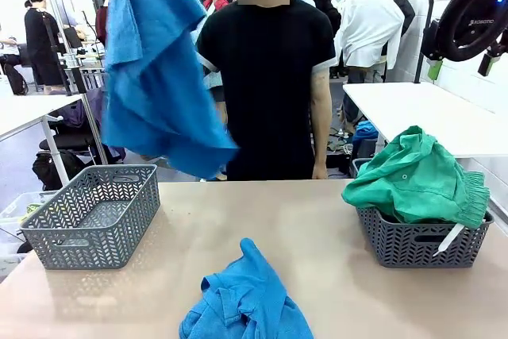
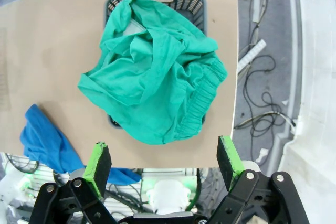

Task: Sort the tops and bottoms.
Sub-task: Sort the clothes according to human instructions.

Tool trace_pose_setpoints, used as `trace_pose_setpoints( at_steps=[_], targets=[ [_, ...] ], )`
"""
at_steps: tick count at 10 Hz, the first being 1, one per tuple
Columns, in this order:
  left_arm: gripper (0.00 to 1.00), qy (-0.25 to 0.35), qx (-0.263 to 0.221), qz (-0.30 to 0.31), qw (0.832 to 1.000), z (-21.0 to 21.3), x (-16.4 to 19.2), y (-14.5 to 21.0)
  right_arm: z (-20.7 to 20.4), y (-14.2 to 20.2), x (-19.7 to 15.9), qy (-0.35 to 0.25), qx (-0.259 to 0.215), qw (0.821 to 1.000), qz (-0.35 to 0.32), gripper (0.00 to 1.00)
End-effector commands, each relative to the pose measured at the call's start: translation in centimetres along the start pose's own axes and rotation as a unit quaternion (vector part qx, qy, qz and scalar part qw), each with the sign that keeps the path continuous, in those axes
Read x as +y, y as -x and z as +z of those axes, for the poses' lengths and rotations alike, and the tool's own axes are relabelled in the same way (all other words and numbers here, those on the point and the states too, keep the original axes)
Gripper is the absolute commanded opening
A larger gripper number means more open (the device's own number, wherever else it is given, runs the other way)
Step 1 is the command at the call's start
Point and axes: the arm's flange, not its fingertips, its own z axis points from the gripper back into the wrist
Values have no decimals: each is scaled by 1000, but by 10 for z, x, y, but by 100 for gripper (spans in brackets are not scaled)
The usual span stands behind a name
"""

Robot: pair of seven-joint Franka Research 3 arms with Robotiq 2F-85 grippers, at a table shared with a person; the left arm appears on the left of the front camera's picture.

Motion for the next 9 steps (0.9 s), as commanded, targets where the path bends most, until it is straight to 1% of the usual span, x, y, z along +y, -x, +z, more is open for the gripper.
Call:
trace_pose_setpoints(
  at_steps=[1,3,4,6,7,8,9],
  targets=[
    [0,-5,-31,3,999,25,6,-8,-3,2,0,-2,-6,1000,-2,100],
    [0,-5,-31,3,999,25,6,-8,-3,2,0,-2,-6,1000,-2,100],
    [0,-2,-13,-3,1000,18,-4,-2,-3,2,0,-2,-6,1000,-2,100],
    [0,-25,18,35,999,0,35,13,-3,2,0,-2,-6,1000,-2,100],
    [0,-20,29,54,998,-11,52,26,-3,2,0,-2,-6,1000,-2,100],
    [0,-26,37,68,997,-20,69,42,-3,2,0,-2,-6,1000,-2,100],
    [0,-17,43,78,996,-29,83,60,-3,2,0,-2,-6,1000,-2,100]
  ],
)
